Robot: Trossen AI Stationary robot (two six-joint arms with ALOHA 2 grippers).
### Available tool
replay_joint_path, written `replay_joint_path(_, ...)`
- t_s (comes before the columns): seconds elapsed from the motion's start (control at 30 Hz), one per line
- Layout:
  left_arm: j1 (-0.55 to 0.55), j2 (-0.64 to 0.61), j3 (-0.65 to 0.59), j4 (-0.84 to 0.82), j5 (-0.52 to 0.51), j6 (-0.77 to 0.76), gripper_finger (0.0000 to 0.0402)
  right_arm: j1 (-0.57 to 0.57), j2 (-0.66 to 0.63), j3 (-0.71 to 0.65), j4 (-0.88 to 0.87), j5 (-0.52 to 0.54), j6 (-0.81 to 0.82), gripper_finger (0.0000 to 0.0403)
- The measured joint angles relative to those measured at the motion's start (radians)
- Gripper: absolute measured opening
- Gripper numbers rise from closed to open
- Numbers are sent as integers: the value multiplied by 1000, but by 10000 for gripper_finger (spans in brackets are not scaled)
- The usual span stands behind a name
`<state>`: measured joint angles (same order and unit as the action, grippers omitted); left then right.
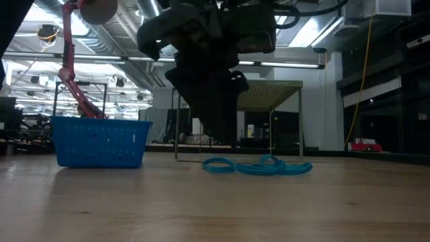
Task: Pick & Place Office Desk Supplies
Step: Put the blue rubber band into the blue basket
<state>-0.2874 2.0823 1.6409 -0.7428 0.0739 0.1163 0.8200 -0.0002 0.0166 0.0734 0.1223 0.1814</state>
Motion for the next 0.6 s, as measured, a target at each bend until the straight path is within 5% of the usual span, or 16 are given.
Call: replay_joint_path(0.6, 21, 76, -1, -11, 28, 0, 135, 0, 0, 0, -4, 0, 0, 178)
